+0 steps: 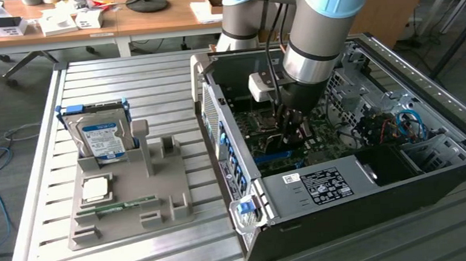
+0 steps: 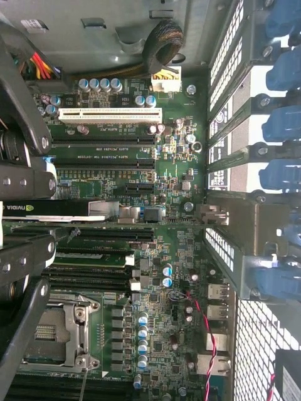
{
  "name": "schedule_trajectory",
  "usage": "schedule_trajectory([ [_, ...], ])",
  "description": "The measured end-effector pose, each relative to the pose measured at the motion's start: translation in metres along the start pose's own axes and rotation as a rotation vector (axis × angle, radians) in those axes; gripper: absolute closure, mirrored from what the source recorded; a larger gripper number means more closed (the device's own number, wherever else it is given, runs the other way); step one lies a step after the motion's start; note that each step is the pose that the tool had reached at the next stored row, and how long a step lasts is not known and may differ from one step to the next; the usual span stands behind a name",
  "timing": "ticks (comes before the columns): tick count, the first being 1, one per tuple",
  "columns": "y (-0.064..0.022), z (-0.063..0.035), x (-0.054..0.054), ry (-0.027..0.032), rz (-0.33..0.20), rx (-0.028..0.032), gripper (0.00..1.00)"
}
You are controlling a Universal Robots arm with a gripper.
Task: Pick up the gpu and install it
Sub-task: 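Insert the gpu into the slot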
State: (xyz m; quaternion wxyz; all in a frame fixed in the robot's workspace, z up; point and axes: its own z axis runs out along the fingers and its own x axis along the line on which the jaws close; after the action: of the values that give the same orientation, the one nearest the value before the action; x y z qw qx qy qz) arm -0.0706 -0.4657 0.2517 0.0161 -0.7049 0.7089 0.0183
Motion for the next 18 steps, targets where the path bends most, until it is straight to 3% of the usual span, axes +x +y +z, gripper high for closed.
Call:
schedule_trajectory([
  [18,0.0006,0.0006,0.0000,0.0000,0.000,0.0002,0.74],
])
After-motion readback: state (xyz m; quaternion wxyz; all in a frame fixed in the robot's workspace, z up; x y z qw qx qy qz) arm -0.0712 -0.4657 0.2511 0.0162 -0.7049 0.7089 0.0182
